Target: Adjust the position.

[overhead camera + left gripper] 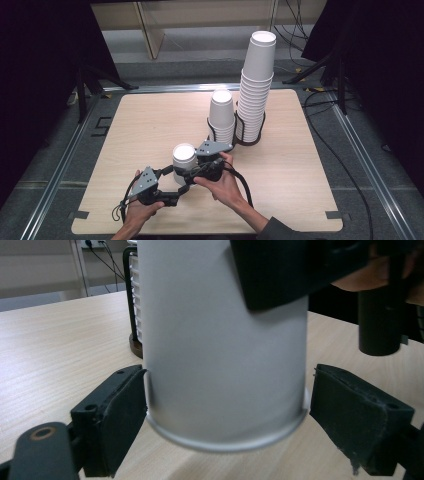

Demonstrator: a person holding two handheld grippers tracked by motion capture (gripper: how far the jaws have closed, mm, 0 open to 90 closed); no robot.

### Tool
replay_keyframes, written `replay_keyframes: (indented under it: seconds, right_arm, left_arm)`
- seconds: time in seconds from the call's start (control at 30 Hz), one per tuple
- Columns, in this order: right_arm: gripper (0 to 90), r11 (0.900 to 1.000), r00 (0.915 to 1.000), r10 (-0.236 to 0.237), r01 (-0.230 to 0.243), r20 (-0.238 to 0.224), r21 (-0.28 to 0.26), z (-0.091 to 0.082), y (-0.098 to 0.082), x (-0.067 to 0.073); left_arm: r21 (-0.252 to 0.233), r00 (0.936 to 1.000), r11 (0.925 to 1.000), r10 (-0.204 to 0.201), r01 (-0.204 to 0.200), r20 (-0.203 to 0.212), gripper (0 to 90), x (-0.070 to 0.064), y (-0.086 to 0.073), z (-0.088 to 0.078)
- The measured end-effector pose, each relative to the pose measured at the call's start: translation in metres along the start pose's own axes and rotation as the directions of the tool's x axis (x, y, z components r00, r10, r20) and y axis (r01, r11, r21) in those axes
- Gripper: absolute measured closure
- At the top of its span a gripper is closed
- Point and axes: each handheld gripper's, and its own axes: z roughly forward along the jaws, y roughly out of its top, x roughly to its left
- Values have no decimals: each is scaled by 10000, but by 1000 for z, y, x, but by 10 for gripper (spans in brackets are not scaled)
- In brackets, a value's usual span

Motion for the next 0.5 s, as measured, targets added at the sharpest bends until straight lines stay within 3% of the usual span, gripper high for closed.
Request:
replay_keyframes:
  seconds: [0.03,0.13,0.23,0.33,0.37,0.47,0.5]
  right_arm:
    - [209,9995,9995,297,-296,-51,65,0,0,3]
    - [209,9994,9992,321,-324,-233,-133,2,-1,4]
    - [209,9995,9992,318,-319,-245,-60,1,-1,5]
    - [209,9998,9994,133,-138,-332,-161,0,0,5]
    - [209,9995,9990,92,-105,-439,-284,1,0,7]
    - [209,9995,9983,252,-261,-528,-175,0,0,10]
    - [209,9991,9979,114,-140,-642,-405,2,0,11]
  left_arm:
    - [72,10000,10000,12,-12,-86,128,0,0,1]
    - [-214,10000,9998,-15,13,-63,93,0,-1,7]
    - [-38,9997,10000,71,-72,-212,65,0,-1,6]
    - [-362,9999,9993,35,-39,-107,50,-1,-1,11]
    - [-142,9998,9999,6,-9,-210,37,-1,-1,10]
    - [-173,9998,9998,-66,63,-199,28,-2,-1,10]
    - [-218,9998,9997,-122,118,-171,26,-2,-1,11]
